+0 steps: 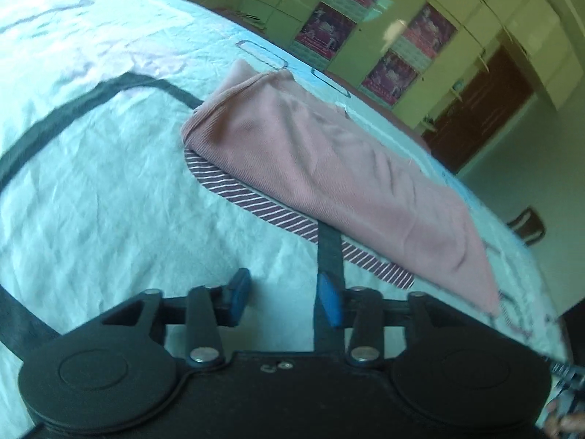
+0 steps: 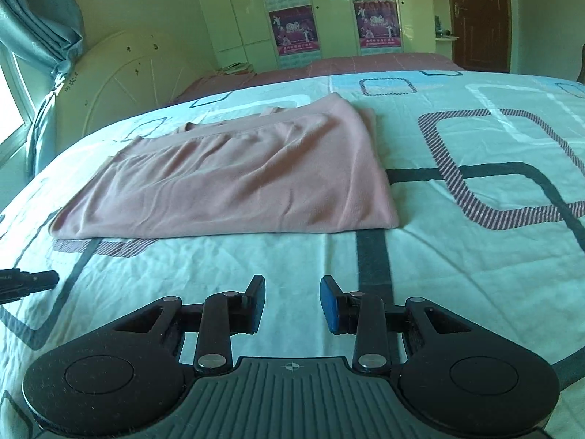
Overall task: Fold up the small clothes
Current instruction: 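Grasp the folded sweatshirt edge with both grippers, then lift the edge with both grippers, fold it over, and open them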
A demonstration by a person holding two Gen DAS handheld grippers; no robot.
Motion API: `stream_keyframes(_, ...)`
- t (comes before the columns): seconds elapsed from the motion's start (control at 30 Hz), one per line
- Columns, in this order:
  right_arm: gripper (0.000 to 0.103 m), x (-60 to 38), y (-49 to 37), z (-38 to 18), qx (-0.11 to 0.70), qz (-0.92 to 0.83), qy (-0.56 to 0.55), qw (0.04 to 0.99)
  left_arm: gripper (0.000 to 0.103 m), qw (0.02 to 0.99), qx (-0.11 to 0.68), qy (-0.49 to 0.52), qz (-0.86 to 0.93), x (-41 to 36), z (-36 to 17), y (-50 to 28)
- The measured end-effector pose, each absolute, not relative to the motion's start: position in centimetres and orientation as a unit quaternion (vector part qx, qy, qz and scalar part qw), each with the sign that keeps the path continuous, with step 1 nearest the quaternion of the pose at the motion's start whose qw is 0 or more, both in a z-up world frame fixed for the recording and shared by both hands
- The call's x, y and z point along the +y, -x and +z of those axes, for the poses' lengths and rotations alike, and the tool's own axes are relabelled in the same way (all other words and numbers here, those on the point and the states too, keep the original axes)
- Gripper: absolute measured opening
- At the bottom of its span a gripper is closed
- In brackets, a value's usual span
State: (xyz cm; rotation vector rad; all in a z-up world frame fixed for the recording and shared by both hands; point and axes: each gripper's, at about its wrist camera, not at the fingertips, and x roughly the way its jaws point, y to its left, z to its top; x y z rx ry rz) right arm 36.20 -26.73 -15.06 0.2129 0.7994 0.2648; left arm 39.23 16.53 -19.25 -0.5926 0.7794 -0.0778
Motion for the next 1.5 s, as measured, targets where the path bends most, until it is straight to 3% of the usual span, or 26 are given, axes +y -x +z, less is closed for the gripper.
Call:
stream_keyframes(0.03,0.034,-26.2,-36.2,-15.1,0.39,0.136,-0.104,0.905,0.066,0.875,0.364,0.318,-0.037,17.0,-19.4,-39.4)
stream_keyframes(0.07,0.034,-25.8,-36.4,-14.9,0.391,0.14,-0.103,0.904,0.08,0.869,0.357,0.34,-0.036,17.4,-19.6,-39.7)
stream_keyframes(0.1,0.034,-25.4,-36.7,-14.8,0.391,0.143,-0.1,0.904,0.084,0.864,0.349,0.361,-0.032,17.7,-19.8,-40.3)
stream_keyframes(0.43,0.034,-20.8,-45.2,-13.7,0.378,0.15,-0.11,0.907,0.08,0.857,0.317,0.405,-0.029,19.9,-21.0,-47.9)
stream_keyframes(0.53,0.034,-18.3,-48.4,-13.5,0.377,0.154,-0.111,0.907,0.068,0.863,0.307,0.401,-0.02,20.1,-21.3,-49.5)
stream_keyframes(0.57,0.033,-17.4,-49.4,-13.6,0.379,0.157,-0.109,0.906,0.059,0.862,0.304,0.405,-0.014,20.2,-21.5,-49.8)
stream_keyframes(0.6,0.029,-16.6,-50.3,-13.7,0.381,0.161,-0.107,0.904,0.049,0.858,0.302,0.415,-0.007,20.5,-21.7,-50.0)
stream_keyframes(0.63,0.014,-15.6,-51.2,-13.9,0.385,0.167,-0.104,0.902,0.045,0.853,0.3,0.427,0.001,20.9,-22.0,-50.0)
stream_keyframes(0.67,0.006,-14.8,-51.9,-14.0,0.388,0.172,-0.102,0.9,0.036,0.847,0.297,0.441,0.007,21.3,-22.3,-50.1)
stream_keyframes(0.77,0.0,-12.7,-53.5,-14.6,0.388,0.182,-0.091,0.899,0.015,0.834,0.298,0.464,0.017,22.1,-23.2,-50.4)
stream_keyframes(0.9,0.0,-10.9,-54.5,-15.4,0.396,0.191,-0.087,0.894,0.008,0.83,0.298,0.471,-0.005,22.8,-23.5,-50.8)
stream_keyframes(1.03,0.0,-9.9,-55.5,-17.0,0.429,0.191,-0.072,0.88,0.008,0.837,0.258,0.481,-0.026,22.9,-22.0,-49.9)
stream_keyframes(1.13,0.0,-10.0,-55.7,-18.1,0.435,0.192,-0.076,0.876,0.02,0.841,0.304,0.448,0.001,22.5,-22.6,-50.8)
stream_keyframes(1.33,0.0,-10.5,-55.8,-18.4,0.428,0.205,-0.083,0.876,0.018,0.848,0.293,0.442,0.015,21.9,-22.9,-50.7)
stream_keyframes(1.4,0.0,-10.6,-55.8,-18.5,0.425,0.21,-0.085,0.877,0.008,0.851,0.295,0.434,0.026,21.6,-22.8,-50.2)
stream_keyframes(1.5,0.0,-11.0,-55.9,-18.5,0.422,0.219,-0.085,0.876,0.007,0.859,0.287,0.422,0.032,21.3,-21.9,-50.0)
